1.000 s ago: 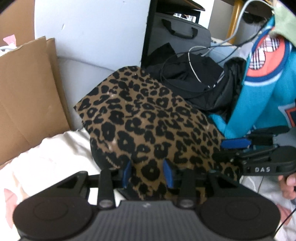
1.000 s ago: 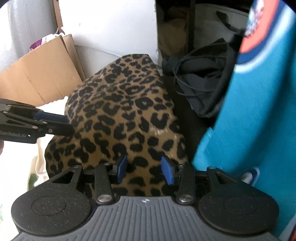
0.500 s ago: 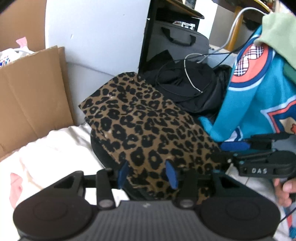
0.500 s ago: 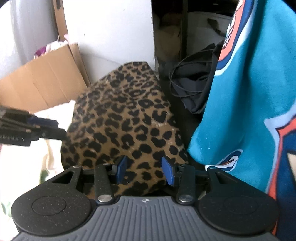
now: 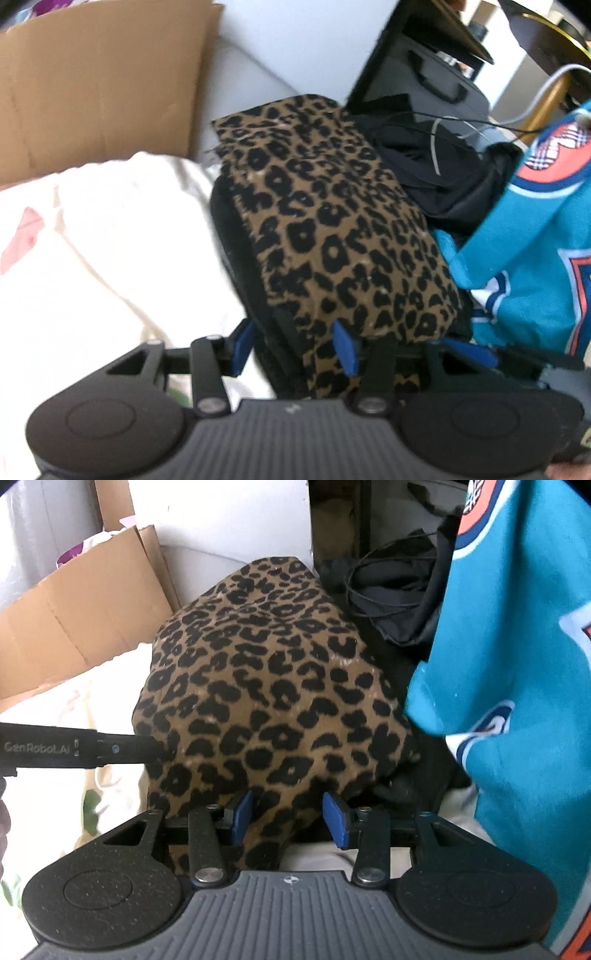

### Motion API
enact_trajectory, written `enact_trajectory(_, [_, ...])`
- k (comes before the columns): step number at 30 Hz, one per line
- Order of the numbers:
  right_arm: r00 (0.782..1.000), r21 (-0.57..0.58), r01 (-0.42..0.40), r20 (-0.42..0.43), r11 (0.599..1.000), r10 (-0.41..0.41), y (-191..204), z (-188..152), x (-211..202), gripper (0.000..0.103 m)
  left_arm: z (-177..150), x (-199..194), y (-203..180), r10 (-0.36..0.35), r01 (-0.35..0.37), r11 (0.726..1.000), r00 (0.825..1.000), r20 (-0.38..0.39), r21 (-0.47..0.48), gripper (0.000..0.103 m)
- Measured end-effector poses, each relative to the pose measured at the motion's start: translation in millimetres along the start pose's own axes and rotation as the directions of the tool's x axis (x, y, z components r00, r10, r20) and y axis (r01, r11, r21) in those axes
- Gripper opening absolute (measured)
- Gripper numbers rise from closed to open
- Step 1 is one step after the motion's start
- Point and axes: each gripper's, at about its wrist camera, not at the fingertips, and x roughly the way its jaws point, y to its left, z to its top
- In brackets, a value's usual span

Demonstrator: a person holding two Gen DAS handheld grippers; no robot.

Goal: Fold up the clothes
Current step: 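Lower the trousers onto the black clothes pile with both tools, then open both tools and withdraw them from the placed trousers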

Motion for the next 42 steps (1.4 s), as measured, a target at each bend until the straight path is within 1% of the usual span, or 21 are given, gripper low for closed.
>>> enact_trajectory(1, [1.0,-0.004,-0.002,-0.007,1.0,0.002,1.3,0.1,-1.2,0.049,0.5,-1.8,-0.1,0.01,-0.01,1.0,1.0,-0.006,0.004,0.064])
enact_trajectory(2, [1.0,-0.01,-0.003,-0.013,1.0,0.003,2.8,1.4,-2.4,0.049,2.5,-4.2,-0.1,0.019,-0.019,1.0,1.0,-0.013,0.012,0.073])
enact_trajectory(3, [1.0,-0.008,-0.005,-0.016,1.0,0.005,3.6,3.4,-4.5,0.049,5.7,-7.3,0.6,0.024,-0.024,0.999,0.999,-0.022,0.022,0.08])
enact_trajectory(5, [0.999,0.024,-0.026,-0.03,0.999,0.027,3.8,9.6,-9.8,0.05,12.9,-15.7,3.9,0.047,-0.047,0.999,0.998,-0.031,0.016,0.085])
enact_trajectory(7, [0.998,0.04,-0.039,-0.049,0.998,0.041,6.1,16.3,-15.0,0.051,20.8,-25.8,8.8,0.059,-0.06,0.998,0.997,-0.044,-0.011,0.087])
enact_trajectory(9, [0.997,0.041,-0.036,-0.065,0.999,0.038,9.9,22.5,-21.1,0.065,28.6,-36.7,11.0,0.063,-0.064,0.998,0.996,-0.058,-0.015,0.088])
enact_trajectory(10, [0.997,0.043,-0.037,-0.067,0.998,0.04,11.4,26.3,-25.4,0.076,32.6,-43.0,11.5,0.064,-0.065,0.998,0.996,-0.064,-0.012,0.089])
enact_trajectory(11, [0.997,0.045,-0.039,-0.069,0.998,0.042,12.9,30.2,-29.9,0.084,36.8,-50.6,11.2,0.062,-0.062,0.998,0.996,-0.065,0.0,0.089])
enact_trajectory(14, [0.996,0.052,-0.045,-0.075,0.998,0.048,17.3,41.9,-43.3,0.089,49.9,-72.6,8.7,0.078,-0.075,0.996,0.994,-0.073,0.038,0.094])
enact_trajectory(16, [0.995,0.05,-0.04,-0.09,0.998,0.045,19.9,50.5,-52.0,0.094,58.7,-87.2,7.6,0.099,-0.095,0.994,0.992,-0.079,0.048,0.095])
enact_trajectory(18, [0.994,0.032,-0.042,-0.104,0.999,0.046,24.1,58.2,-62.8,0.095,67.0,-103.1,7.5,0.117,-0.114,0.993,0.99,-0.078,0.042,0.1])
enact_trajectory(20, [0.992,0.023,-0.046,-0.119,0.999,0.049,27.5,65.3,-73.4,0.095,75.7,-119.3,6.6,0.132,-0.129,0.991,0.987,-0.087,0.044,0.1])
enact_trajectory(24, [0.986,0.031,-0.057,-0.156,0.998,0.061,31.6,78.3,-94.2,0.098,88.9,-145.8,0.1,0.129,-0.123,0.991,0.986,-0.107,0.057,0.102])
enact_trajectory(25, [0.984,0.033,-0.059,-0.165,0.998,0.064,32.6,81.6,-99.4,0.1,91.4,-152.0,-1.9,0.131,-0.124,0.99,0.985,-0.113,0.06,0.102])
enact_trajectory(29, [0.981,0.039,-0.061,-0.184,0.997,0.068,35.1,94.8,-122.2,0.101,100.9,-180.9,-8.7,0.139,-0.132,0.99,0.982,-0.126,0.058,0.102])
enact_trajectory(34, [0.977,0.055,-0.056,-0.203,0.997,0.066,34.7,116.9,-153.9,0.101,114.7,-224.3,-18.3,0.16,-0.152,0.985,0.981,-0.11,0.082,0.102])
enact_trajectory(36, [0.974,0.06,-0.056,-0.214,0.997,0.067,35.1,125.9,-168.3,0.102,120.5,-240.1,-19.3,0.19,-0.182,0.98,0.976,-0.108,0.076,0.102])
enact_trajectory(39, [0.972,0.061,-0.057,-0.223,0.997,0.069,37.7,137.9,-191.6,0.102,131.2,-267.0,-16.9,0.256,-0.25,0.966,0.962,-0.098,0.062,0.102])
enact_trajectory(42, [0.973,0.059,-0.058,-0.22,0.997,0.07,41.3,149.8,-216.6,0.102,141.3,-294.8,-10.9,0.288,-0.286,0.958,0.953,-0.1,0.03,0.102])
